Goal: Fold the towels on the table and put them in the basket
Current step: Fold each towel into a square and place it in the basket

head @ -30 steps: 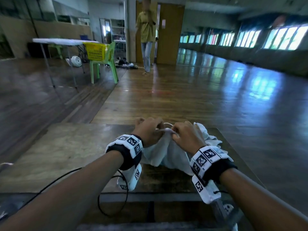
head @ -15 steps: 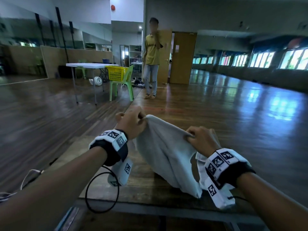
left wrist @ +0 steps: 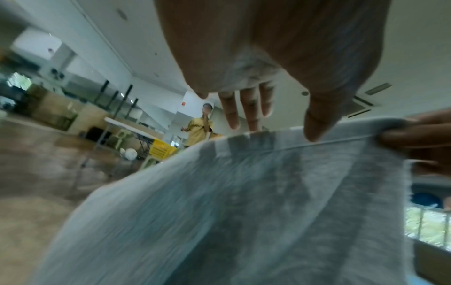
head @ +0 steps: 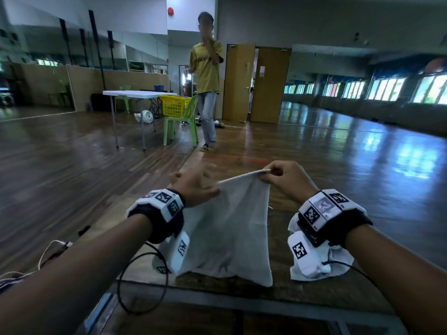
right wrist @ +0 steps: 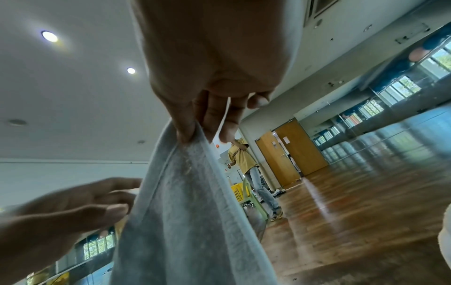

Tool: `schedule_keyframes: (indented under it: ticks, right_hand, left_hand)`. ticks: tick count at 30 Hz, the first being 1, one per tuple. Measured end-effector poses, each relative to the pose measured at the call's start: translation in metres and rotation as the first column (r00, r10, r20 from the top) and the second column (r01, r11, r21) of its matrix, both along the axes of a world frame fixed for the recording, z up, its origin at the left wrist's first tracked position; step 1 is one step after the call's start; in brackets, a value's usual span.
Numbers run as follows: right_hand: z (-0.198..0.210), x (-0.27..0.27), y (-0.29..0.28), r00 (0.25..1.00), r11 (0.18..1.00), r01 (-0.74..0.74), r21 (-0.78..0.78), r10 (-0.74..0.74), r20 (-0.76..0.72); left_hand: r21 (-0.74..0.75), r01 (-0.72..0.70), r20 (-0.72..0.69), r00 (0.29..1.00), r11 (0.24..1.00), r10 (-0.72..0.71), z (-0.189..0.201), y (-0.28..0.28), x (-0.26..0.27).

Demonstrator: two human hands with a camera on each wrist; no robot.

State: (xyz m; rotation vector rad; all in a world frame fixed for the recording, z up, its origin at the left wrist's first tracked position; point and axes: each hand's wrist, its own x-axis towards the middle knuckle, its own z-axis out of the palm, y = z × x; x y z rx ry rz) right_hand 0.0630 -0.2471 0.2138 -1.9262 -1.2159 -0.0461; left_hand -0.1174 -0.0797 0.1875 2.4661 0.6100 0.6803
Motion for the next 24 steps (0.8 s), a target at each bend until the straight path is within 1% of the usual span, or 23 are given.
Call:
schedule_keyframes:
  ticks: [2,4,5,7,9,11,13,15,17,21,22,24]
  right_hand:
    - [-0.002,-0.007,0.006,0.999,0.999,-0.038,-0.015,0.038,-0.002]
    - [-0.003,-0.011,0.01,0.998,0.998,-0.061,-0.025,0.062,0.008]
    - [-0.003,-0.012,0.01,0.998,0.998,-0.064,-0.026,0.064,0.006]
    - [-0.005,-0.01,0.009,0.998,0.998,-0.056,-0.014,0.056,-0.014]
    - [-0.009,-0.003,0.007,0.998,0.999,-0.041,-0.029,0.04,-0.044]
    - [-0.017,0.002,0.004,0.995,0.993,-0.056,-0.105,0.046,-0.088]
    - [-0.023,-0.002,0.0,0.986,0.968,-0.134,-0.213,0.107,-0.13]
    - [-0.028,-0.007,-0.004,0.97,0.945,-0.204,-0.254,0.159,-0.185]
    - [-0.031,-0.01,-0.006,0.962,0.953,-0.216,-0.212,0.17,-0.215]
    - [-0.027,-0.012,-0.005,0.966,0.987,-0.151,-0.063,0.134,-0.22]
    - [-0.025,-0.013,-0.003,0.966,0.989,-0.144,-0.034,0.133,-0.221]
    - [-0.02,-0.018,-0.002,0.97,0.99,-0.142,-0.015,0.136,-0.202]
  left_hand:
    - [-0.003,0.056,-0.032,0.998,0.998,-0.056,-0.005,-0.019,0.011]
    - [-0.01,0.083,0.032,0.996,0.997,-0.082,-0.011,-0.029,0.021]
    - [-0.022,0.075,0.064,0.995,0.997,-0.074,-0.014,-0.03,0.025]
    - [-0.067,0.062,0.117,0.992,0.996,-0.054,-0.02,-0.026,0.033]
    - [-0.12,0.08,0.181,0.982,0.99,-0.057,-0.021,-0.023,0.036]
    - [-0.131,0.099,0.22,0.973,0.986,-0.069,-0.018,-0.021,0.036]
    - [-0.134,0.113,0.259,0.963,0.985,-0.075,-0.012,-0.024,0.032]
    - [-0.138,0.122,0.276,0.958,0.983,-0.081,-0.01,-0.022,0.03]
    - [-0.144,0.083,0.255,0.966,0.986,-0.044,-0.009,-0.02,0.026]
    - [-0.151,-0.045,0.195,0.978,0.988,0.074,-0.014,-0.014,0.021]
    - [-0.167,-0.045,0.194,0.978,0.985,0.078,-0.016,-0.013,0.02]
    - [-0.217,0.012,0.222,0.974,0.976,0.037,-0.018,-0.013,0.019]
